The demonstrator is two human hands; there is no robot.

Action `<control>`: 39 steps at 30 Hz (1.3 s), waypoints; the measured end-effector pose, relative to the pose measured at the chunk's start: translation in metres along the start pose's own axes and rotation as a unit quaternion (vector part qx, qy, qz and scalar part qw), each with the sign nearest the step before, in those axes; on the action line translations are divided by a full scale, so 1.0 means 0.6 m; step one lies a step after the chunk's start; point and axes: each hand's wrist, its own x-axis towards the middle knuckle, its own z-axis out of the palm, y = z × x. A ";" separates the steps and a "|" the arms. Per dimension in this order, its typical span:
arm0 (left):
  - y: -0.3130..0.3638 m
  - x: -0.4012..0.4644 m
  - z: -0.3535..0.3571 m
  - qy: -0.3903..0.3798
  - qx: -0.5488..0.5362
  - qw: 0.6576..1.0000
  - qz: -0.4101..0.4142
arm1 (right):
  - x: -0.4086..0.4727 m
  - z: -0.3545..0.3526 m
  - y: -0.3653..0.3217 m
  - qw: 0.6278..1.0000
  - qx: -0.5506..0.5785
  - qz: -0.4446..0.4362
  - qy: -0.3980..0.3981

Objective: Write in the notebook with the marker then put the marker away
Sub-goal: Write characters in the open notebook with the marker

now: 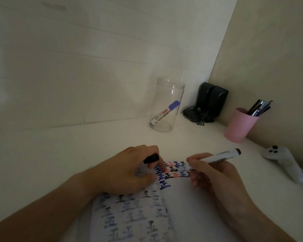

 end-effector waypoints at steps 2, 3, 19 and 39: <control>-0.008 0.002 -0.001 -0.017 -0.009 1.000 0.013 | -0.002 -0.004 0.008 1.000 0.008 0.001 -0.008; -0.011 0.005 -0.001 -0.021 -0.007 1.000 0.019 | -0.004 -0.006 0.010 1.000 -0.003 -0.007 -0.011; -0.008 0.009 -0.002 -0.003 -0.009 0.999 0.040 | -0.008 0.000 0.021 0.984 -0.162 -0.064 -0.031; -0.008 0.010 0.000 -0.004 -0.018 1.000 0.025 | -0.011 0.000 0.018 0.982 -0.176 -0.066 -0.024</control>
